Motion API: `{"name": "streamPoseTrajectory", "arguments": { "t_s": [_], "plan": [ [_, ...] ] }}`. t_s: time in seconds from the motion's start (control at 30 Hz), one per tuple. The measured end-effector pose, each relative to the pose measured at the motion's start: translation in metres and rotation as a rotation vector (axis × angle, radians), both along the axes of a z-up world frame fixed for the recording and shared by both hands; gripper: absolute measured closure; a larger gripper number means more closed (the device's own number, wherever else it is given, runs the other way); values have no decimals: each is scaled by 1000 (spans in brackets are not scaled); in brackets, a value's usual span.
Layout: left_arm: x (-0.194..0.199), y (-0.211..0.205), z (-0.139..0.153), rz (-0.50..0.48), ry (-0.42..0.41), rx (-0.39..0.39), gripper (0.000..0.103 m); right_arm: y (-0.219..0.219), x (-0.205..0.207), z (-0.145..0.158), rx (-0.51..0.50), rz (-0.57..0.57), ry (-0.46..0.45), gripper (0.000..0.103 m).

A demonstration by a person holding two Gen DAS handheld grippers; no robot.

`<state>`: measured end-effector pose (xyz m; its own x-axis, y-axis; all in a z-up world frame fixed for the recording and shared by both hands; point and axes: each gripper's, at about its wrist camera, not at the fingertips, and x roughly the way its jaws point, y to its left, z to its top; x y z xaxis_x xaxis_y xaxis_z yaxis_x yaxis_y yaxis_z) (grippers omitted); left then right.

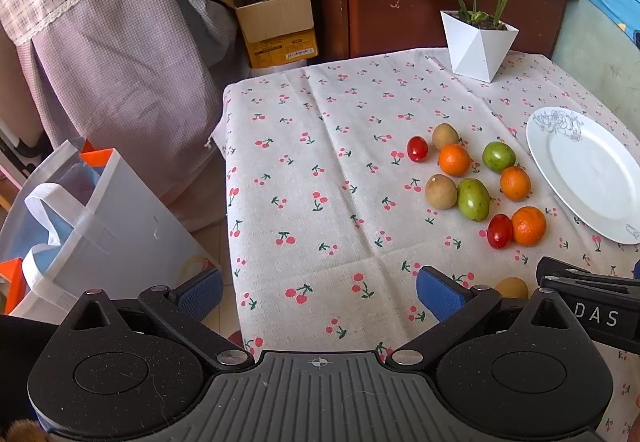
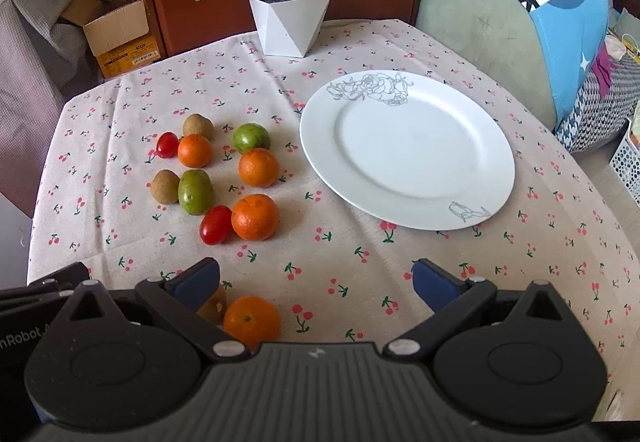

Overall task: Organize fruits
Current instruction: 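Move both grippers toward the row of fruits beside the plate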

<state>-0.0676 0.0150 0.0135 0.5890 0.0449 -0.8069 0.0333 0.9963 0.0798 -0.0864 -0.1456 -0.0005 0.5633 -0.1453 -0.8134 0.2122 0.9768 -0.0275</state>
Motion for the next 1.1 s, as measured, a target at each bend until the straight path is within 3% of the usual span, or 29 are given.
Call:
{"name": "streamPoseTrajectory", "arguments": {
  "t_s": [1.1],
  "plan": [
    [-8,-5,0,-23,-4,-24,0,-3,-3,1,-13,-3,16,6]
  ]
}}
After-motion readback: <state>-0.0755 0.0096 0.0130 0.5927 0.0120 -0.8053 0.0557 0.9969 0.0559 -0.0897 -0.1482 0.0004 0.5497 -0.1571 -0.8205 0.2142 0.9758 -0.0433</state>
